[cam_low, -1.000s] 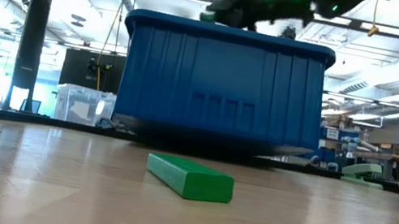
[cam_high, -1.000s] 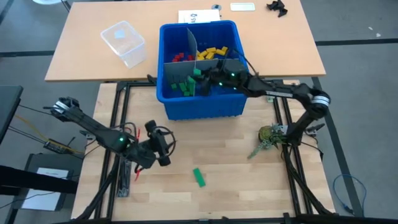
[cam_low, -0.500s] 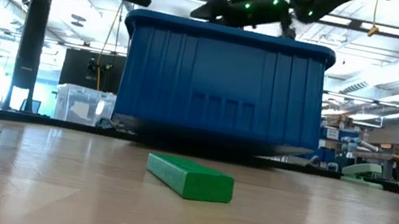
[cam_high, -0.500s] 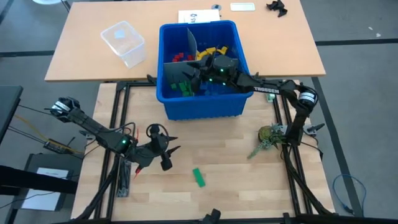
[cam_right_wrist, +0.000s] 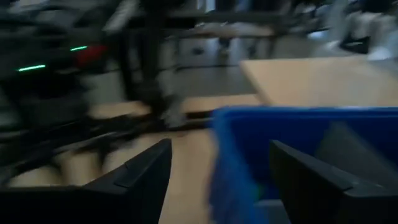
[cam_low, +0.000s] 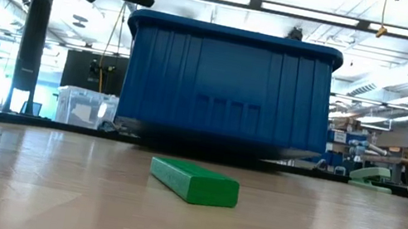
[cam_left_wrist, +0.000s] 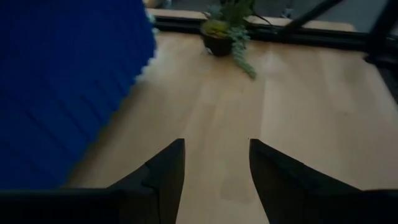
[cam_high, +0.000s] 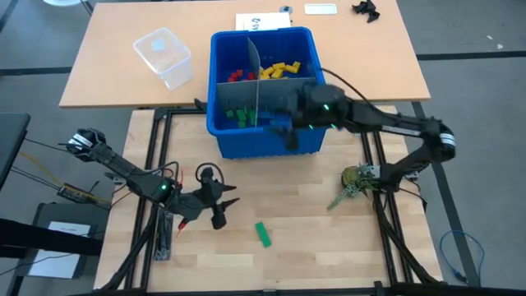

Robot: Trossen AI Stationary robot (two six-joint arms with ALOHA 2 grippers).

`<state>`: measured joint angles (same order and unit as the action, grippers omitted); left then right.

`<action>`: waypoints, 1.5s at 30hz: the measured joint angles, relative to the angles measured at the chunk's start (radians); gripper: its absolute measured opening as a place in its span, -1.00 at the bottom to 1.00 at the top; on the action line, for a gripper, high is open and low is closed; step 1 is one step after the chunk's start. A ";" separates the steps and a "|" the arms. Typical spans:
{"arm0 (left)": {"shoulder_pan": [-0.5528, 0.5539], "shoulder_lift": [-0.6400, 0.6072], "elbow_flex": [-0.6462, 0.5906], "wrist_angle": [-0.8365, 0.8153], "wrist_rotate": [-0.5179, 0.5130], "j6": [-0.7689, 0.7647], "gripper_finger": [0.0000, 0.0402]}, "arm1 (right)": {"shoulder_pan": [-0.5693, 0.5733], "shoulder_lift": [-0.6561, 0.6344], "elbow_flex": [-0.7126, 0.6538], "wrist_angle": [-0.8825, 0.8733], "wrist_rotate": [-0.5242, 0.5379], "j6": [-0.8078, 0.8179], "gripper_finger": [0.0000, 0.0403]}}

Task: Sort Items/Unsort Items

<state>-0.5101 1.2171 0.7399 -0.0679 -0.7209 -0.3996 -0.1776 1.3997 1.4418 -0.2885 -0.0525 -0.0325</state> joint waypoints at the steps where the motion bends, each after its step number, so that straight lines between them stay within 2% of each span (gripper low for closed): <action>1: 0.001 0.000 0.000 0.003 0.025 0.000 -0.07 | 0.041 -0.021 0.000 -0.031 0.000 0.010 0.30; 5: 0.025 0.019 0.005 -0.009 0.146 0.004 -0.07 | 0.216 -0.068 0.000 -0.125 0.019 0.038 0.27; 9: 0.059 0.097 0.052 -0.034 0.272 0.039 -0.07 | 0.372 -0.064 -0.001 -0.198 0.119 0.047 0.26; 11: 0.072 0.151 0.090 -0.043 0.322 0.080 -0.07 | 0.431 -0.052 -0.001 -0.220 0.177 0.069 0.25; 17: 0.123 0.296 0.255 -0.103 0.486 0.245 -0.01 | 0.541 -0.021 -0.002 -0.292 0.249 0.168 0.25; 24: 0.190 0.477 0.470 -0.340 0.645 0.443 0.16 | 0.595 -0.058 -0.001 -0.310 0.319 0.199 0.22; 30: 0.197 0.650 0.599 -0.426 0.738 0.666 0.19 | 0.606 -0.067 -0.002 -0.330 0.353 0.203 0.22; 33: 0.197 0.722 0.654 -0.465 0.761 0.716 0.19 | 0.605 -0.069 -0.002 -0.350 0.355 0.213 0.23; 39: 0.230 0.783 0.700 -0.492 0.843 0.822 0.19 | 0.605 -0.074 -0.002 -0.374 0.365 0.214 0.21; 45: 0.250 0.787 0.676 -0.500 0.848 0.912 0.19 | 0.601 -0.074 -0.002 -0.375 0.367 0.199 0.20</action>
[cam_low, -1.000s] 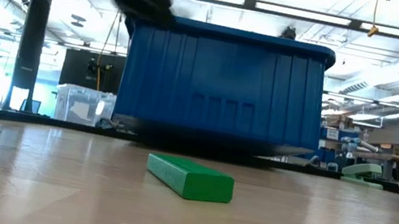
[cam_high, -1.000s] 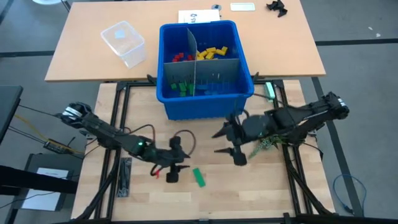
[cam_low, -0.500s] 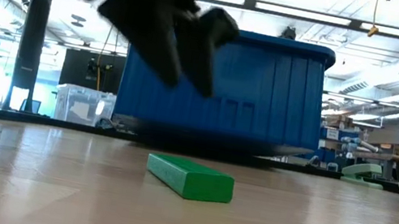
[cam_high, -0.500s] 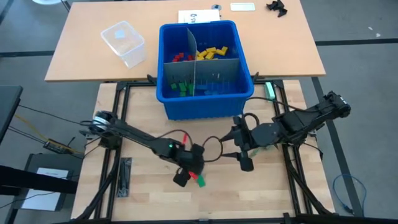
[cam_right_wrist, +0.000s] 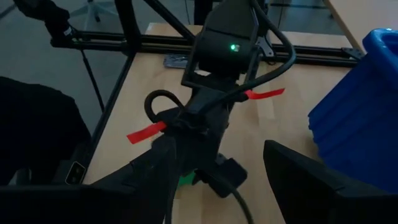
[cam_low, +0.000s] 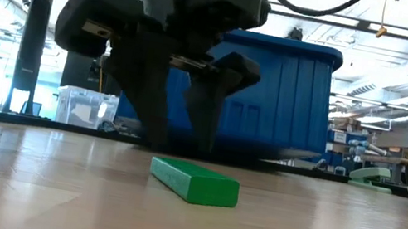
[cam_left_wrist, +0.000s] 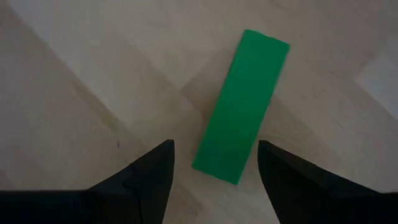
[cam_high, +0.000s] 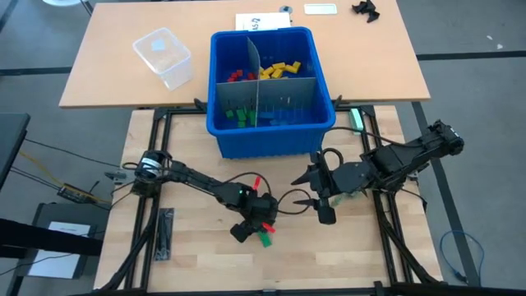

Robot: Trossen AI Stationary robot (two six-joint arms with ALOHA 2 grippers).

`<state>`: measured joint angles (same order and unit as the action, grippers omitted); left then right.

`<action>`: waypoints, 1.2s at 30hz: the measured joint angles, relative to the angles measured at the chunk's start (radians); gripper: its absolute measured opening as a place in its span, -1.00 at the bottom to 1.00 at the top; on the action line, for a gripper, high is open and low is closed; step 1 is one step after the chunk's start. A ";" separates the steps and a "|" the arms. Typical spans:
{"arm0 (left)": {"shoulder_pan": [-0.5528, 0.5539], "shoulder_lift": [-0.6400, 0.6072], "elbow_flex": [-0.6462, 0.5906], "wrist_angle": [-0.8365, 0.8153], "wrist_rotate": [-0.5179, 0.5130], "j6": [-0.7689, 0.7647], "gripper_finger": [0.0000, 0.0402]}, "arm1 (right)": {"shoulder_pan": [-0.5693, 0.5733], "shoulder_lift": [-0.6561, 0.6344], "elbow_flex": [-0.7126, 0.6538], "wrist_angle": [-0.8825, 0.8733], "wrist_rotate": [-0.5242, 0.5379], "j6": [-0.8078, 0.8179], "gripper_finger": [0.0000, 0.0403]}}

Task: Sort Items/Unsort Items

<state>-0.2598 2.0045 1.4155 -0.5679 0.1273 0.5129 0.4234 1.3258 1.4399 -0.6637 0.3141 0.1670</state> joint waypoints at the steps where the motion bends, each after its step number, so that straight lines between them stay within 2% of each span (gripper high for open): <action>1: 0.000 0.000 -0.002 0.002 0.005 0.027 0.19 | -0.001 0.000 0.000 0.000 0.001 -0.006 0.20; 8: -0.012 0.009 -0.013 0.058 0.029 0.133 0.19 | -0.009 0.000 0.000 -0.002 0.000 -0.012 0.20; 19: 0.030 0.067 0.001 0.046 0.214 0.114 0.17 | 0.003 0.000 0.000 -0.036 0.001 0.009 0.19; 22: 0.044 0.074 0.001 0.063 0.255 0.093 0.08 | 0.003 0.000 0.000 -0.055 0.005 0.013 0.19; 30: 0.051 0.109 0.005 0.079 0.285 0.035 -0.29 | 0.003 0.000 0.000 -0.094 0.046 0.013 0.17; 36: 0.048 0.111 0.021 0.052 0.253 0.031 -0.31 | 0.003 0.000 0.000 -0.125 0.107 0.014 0.16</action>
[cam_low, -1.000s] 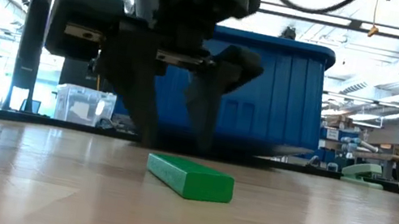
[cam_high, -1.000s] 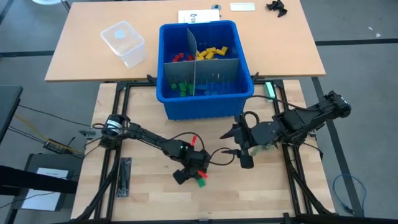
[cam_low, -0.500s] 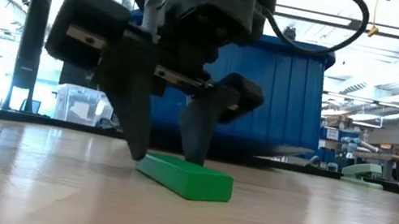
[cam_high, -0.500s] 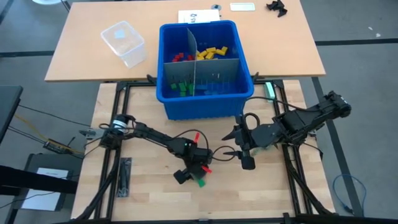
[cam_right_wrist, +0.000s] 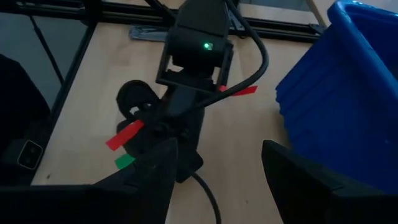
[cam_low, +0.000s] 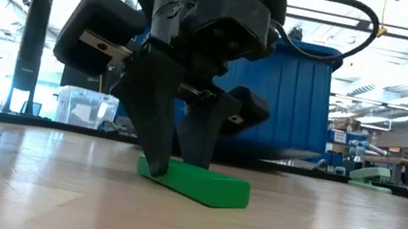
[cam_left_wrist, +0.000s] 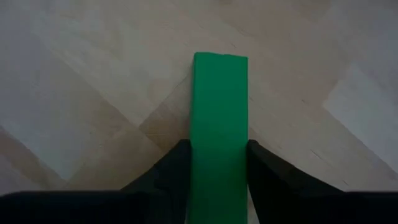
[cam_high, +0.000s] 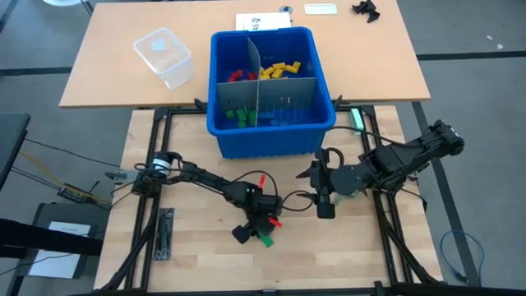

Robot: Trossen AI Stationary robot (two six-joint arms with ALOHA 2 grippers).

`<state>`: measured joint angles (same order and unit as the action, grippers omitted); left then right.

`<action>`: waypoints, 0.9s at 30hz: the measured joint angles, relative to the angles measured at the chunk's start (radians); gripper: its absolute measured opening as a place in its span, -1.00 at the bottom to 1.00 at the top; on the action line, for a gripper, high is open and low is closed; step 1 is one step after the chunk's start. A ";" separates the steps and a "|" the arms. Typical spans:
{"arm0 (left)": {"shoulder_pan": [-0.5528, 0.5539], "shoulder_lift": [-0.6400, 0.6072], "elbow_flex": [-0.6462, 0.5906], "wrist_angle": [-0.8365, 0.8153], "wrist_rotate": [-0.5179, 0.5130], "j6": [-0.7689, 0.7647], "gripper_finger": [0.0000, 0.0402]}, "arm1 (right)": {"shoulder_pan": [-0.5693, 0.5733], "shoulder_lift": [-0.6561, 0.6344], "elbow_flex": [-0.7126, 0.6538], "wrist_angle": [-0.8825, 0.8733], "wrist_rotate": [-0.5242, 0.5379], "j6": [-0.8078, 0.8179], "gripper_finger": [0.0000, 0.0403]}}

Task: Sort Items/Unsort Items

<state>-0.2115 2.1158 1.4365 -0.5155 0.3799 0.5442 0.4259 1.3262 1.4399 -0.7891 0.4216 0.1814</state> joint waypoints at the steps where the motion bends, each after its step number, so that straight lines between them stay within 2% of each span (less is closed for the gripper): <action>1: 0.000 0.002 0.014 -0.021 -0.013 -0.003 -0.31 | 0.000 0.000 0.000 0.000 0.002 0.000 0.15; 14: -0.013 0.008 0.335 -0.400 -0.321 -0.143 -0.30 | 0.020 -0.045 0.000 -0.040 -0.003 0.052 0.15; 24: -0.048 0.006 0.511 -0.600 -0.564 -0.240 -0.28 | 0.123 -0.151 0.000 -0.200 -0.004 0.297 0.15; 27: -0.067 0.006 0.539 -0.627 -0.597 -0.263 -0.28 | 0.164 -0.163 0.000 -0.255 0.006 0.365 0.15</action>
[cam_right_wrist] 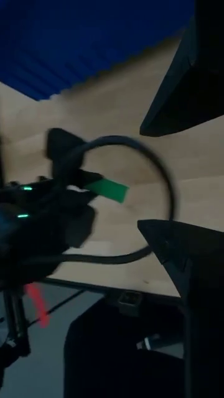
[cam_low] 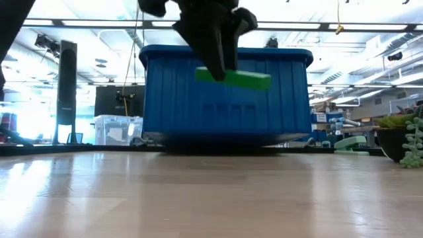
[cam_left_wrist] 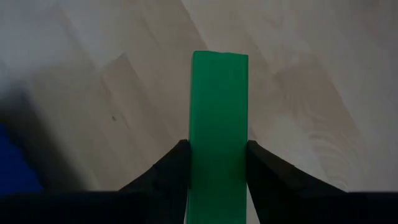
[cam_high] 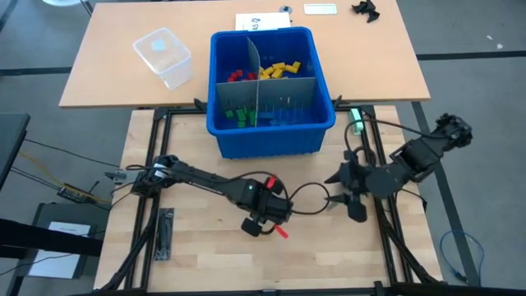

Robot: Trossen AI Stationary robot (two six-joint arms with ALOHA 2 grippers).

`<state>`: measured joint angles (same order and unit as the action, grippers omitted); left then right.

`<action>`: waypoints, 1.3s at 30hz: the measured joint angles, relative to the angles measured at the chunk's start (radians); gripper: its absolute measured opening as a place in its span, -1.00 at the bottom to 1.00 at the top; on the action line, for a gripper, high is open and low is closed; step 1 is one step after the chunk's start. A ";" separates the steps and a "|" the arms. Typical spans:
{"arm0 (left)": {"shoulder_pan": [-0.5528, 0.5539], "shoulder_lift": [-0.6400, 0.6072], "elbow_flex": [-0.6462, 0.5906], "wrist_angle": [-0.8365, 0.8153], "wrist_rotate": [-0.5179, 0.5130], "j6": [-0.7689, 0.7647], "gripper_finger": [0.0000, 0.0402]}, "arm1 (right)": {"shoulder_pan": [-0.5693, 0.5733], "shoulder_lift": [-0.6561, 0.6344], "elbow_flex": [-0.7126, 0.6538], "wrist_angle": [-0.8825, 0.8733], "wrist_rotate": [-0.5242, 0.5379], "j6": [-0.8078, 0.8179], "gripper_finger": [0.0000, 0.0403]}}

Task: Sort Items/Unsort Items

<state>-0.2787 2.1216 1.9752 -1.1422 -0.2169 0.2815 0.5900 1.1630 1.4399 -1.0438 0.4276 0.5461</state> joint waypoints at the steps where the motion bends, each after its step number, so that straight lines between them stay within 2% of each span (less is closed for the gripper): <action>1: -0.006 -0.003 0.007 -0.006 -0.001 -0.010 -0.28 | 0.014 -0.001 0.000 -0.019 0.008 0.020 0.15; 4: -0.018 -0.029 0.008 -0.021 -0.002 -0.048 -0.28 | 0.067 -0.002 -0.015 -0.040 0.078 0.042 0.15; 10: -0.048 -0.132 -0.024 0.017 -0.029 -0.115 -0.28 | 0.141 0.011 -0.147 0.028 0.339 0.036 0.15; 17: -0.072 -0.309 -0.191 0.193 -0.131 -0.235 -0.28 | 0.101 0.047 -0.284 0.325 0.356 -0.040 0.15; 21: -0.085 -0.422 -0.297 0.289 -0.158 -0.289 -0.28 | 0.058 0.083 -0.312 0.488 0.354 -0.243 0.15; 29: -0.110 -0.578 -0.498 0.511 -0.325 -0.314 -0.28 | -0.002 0.144 -0.312 0.798 0.351 -0.707 0.15; 34: -0.109 -0.600 -0.527 0.566 -0.269 -0.317 -0.28 | -0.016 0.161 -0.312 0.931 0.335 -1.153 0.15; 39: -0.109 -0.600 -0.527 0.567 -0.201 -0.361 -0.28 | -0.022 0.161 -0.312 0.936 0.257 -1.390 0.14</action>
<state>-0.3877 1.5215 1.4479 -0.5756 -0.4180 -0.0794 0.5676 1.3235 1.1275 -0.1081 0.6845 -0.8440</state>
